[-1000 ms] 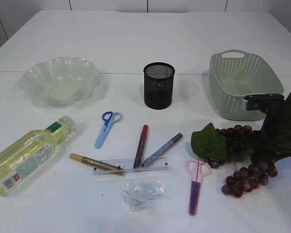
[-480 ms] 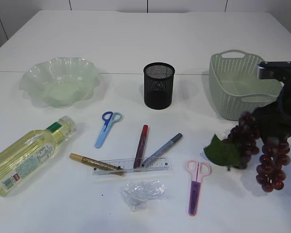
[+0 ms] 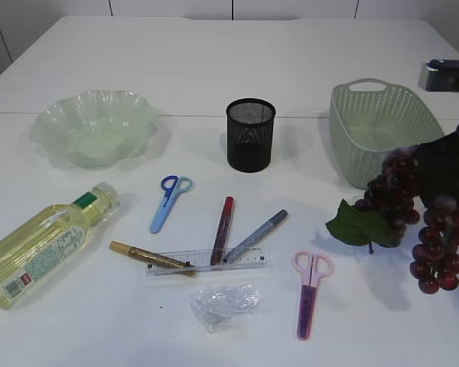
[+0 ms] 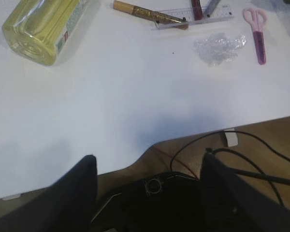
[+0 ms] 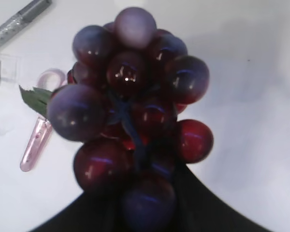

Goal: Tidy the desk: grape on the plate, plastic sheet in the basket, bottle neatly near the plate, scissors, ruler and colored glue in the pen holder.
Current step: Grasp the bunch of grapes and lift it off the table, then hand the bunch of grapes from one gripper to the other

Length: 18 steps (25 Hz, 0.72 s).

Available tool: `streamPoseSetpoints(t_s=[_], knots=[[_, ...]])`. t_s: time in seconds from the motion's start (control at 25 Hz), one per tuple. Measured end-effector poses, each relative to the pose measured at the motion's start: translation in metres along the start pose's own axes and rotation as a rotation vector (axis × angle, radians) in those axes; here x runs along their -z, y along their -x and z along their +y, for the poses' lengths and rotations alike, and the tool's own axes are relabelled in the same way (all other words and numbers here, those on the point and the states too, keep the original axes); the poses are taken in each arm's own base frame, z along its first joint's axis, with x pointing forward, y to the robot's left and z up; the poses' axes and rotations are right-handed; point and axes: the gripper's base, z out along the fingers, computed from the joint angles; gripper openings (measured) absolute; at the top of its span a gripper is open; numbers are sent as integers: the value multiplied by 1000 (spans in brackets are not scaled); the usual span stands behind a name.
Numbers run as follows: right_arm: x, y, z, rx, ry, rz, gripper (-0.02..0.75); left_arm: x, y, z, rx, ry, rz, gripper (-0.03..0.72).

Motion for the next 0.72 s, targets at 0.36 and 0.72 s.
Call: streamPoseSetpoints(t_s=[0.36, 0.72], knots=[[51, -15, 18, 44, 51, -128, 190, -1, 8, -5, -136, -55, -62, 487], [81, -32, 43, 114, 258, -158, 188, -31, 39, -8, -297, -164, 0, 487]])
